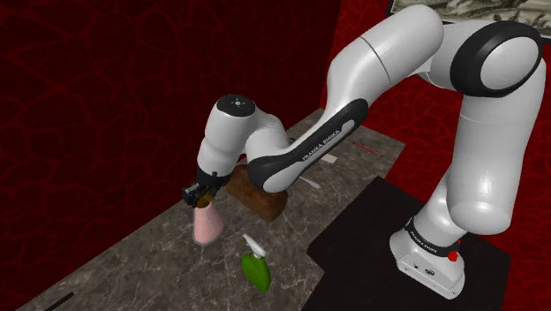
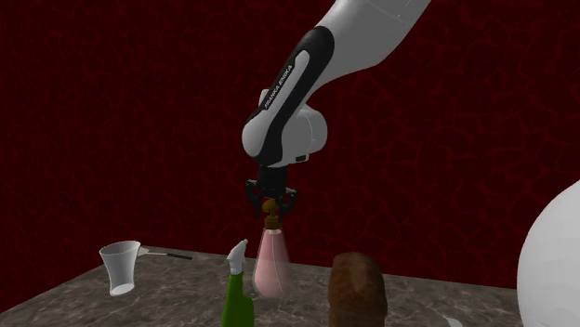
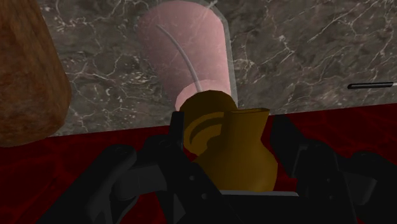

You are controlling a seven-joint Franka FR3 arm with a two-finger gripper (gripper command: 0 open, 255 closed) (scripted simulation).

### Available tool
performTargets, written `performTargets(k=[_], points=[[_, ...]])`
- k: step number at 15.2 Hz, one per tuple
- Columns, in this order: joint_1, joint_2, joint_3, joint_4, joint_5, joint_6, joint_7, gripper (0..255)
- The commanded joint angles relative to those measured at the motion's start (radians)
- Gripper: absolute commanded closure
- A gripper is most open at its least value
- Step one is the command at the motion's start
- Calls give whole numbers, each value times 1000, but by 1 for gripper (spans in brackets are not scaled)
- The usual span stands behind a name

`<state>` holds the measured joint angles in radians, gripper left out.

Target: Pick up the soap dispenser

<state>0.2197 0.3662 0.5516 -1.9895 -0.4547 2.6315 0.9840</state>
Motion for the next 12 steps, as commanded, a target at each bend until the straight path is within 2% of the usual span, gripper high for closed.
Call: performTargets(k=[1,12], points=[[-5,-8,7,2,10,-11,-8,255],[-49,-92,65,44,117,-122,-88,255]])
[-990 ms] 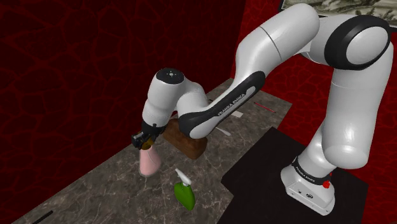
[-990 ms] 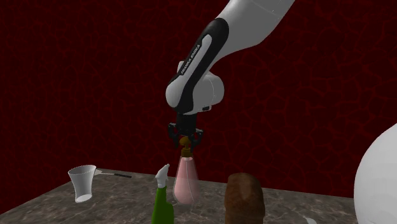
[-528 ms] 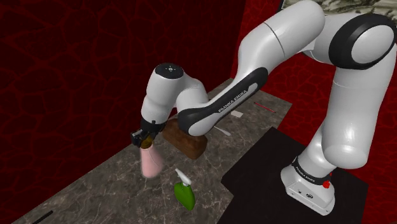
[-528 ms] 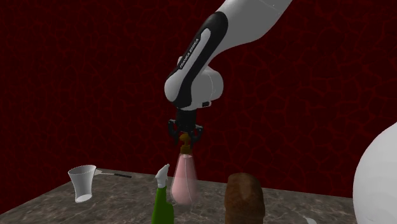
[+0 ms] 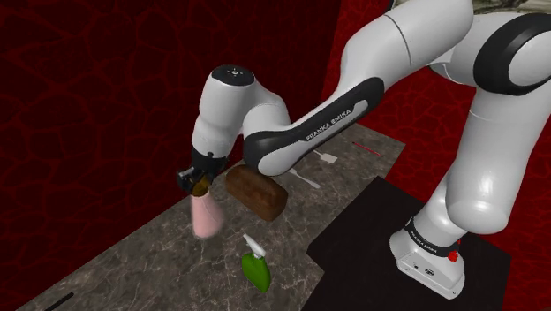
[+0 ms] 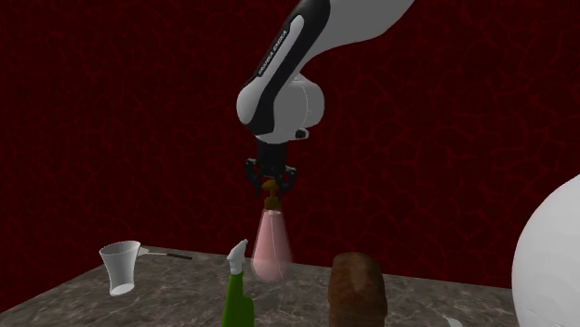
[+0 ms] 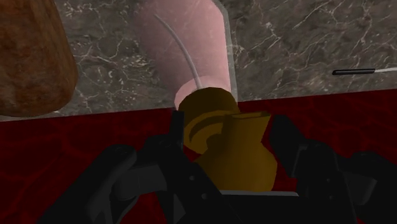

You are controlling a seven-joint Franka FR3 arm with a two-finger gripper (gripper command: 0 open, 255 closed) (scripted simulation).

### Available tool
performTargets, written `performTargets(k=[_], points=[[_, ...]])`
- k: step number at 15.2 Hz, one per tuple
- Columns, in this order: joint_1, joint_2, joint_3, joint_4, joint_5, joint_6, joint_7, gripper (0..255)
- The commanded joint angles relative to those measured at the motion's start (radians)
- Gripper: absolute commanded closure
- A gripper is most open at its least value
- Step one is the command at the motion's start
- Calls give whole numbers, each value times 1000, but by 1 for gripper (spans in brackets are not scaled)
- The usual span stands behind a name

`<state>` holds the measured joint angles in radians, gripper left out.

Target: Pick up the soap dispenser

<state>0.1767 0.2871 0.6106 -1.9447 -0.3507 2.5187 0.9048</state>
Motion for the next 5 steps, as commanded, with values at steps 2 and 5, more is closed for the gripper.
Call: performTargets(k=[2,5], points=[[-12,-27,14,10,31,-31,-22,255],[-15,-35,18,17,41,-44,-29,255]])
